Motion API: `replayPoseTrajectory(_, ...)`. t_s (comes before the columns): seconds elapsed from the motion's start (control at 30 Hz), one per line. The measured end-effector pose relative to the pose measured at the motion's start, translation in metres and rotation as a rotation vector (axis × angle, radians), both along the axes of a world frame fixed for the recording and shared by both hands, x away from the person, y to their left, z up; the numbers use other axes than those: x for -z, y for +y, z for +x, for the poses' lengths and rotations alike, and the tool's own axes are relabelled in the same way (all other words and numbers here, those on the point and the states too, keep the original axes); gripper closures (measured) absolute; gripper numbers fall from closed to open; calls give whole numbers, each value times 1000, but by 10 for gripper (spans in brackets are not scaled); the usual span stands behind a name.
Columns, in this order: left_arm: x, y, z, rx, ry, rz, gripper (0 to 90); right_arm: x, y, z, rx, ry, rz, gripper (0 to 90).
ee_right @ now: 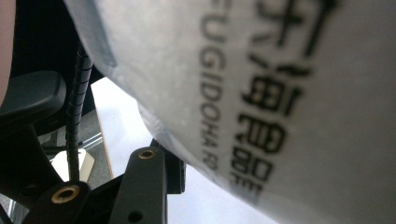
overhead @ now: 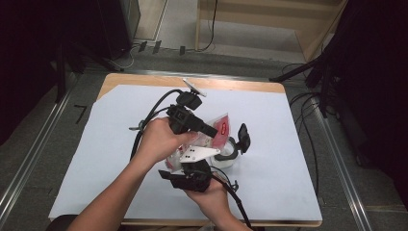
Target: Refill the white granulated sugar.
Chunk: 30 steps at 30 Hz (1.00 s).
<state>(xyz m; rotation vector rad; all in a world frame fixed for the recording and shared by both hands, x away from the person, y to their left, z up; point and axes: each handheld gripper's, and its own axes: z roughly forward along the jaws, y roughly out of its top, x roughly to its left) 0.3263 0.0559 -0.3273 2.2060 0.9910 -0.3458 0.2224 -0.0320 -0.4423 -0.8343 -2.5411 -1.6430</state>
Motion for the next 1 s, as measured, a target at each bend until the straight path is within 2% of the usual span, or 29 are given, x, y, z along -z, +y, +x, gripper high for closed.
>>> replayPoseTrajectory(0.63, -1, -2, -2, -1, -11, 2, 755, 0, -1, -1, 0, -6, -2, 637)
replayPoseTrajectory(1.0, -2, 0, 3, -10, -2, 1, 751, 0, 0, 5, -9, -12, 3, 637)
